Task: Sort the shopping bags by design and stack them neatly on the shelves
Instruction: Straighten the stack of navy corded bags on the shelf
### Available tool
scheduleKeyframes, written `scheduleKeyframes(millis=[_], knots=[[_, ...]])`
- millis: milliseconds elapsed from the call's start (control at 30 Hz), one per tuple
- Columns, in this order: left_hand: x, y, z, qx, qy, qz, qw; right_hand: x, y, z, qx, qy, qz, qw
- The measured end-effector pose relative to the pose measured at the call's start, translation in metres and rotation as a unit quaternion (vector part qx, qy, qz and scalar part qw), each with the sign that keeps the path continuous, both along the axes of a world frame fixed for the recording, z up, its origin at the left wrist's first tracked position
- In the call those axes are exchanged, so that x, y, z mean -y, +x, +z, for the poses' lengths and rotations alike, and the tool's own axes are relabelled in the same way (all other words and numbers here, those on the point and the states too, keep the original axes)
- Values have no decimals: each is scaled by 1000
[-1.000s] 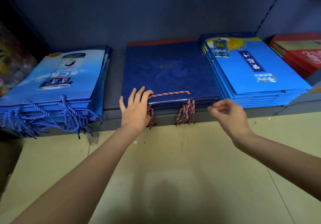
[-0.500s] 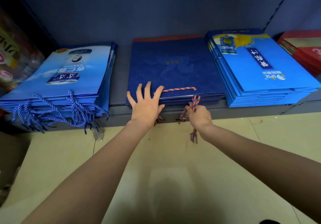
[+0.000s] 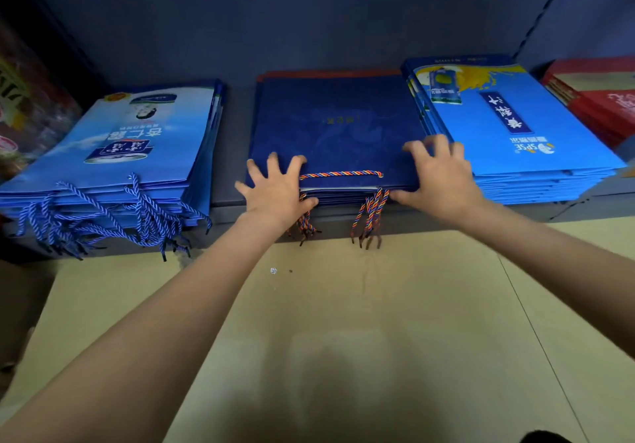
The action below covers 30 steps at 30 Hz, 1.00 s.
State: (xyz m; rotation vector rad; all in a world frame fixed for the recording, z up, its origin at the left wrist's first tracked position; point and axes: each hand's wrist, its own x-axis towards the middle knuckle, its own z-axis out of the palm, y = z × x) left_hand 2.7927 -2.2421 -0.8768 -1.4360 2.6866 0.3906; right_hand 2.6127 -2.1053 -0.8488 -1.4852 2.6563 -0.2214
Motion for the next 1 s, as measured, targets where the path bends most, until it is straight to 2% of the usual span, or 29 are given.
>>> scheduleKeyframes(millis=[67, 133, 333, 633, 833, 1000], knots=[[8, -1, 9, -4, 59, 45, 997, 5, -18, 9, 131, 108, -35, 985], [17, -3, 14, -1, 110, 69, 991, 12, -28, 11, 180, 134, -17, 974], [31, -1, 14, 41, 148, 114, 982, 31, -37, 12, 151, 139, 20, 978], [36, 0, 25, 116, 136, 52, 982, 35, -28, 0, 166, 160, -10, 973], [34, 5, 21, 136, 69, 5, 988, 30, -34, -8, 154, 139, -26, 978], [41, 5, 19, 161, 76, -15, 984, 34, -38, -1, 159, 183, -14, 970]])
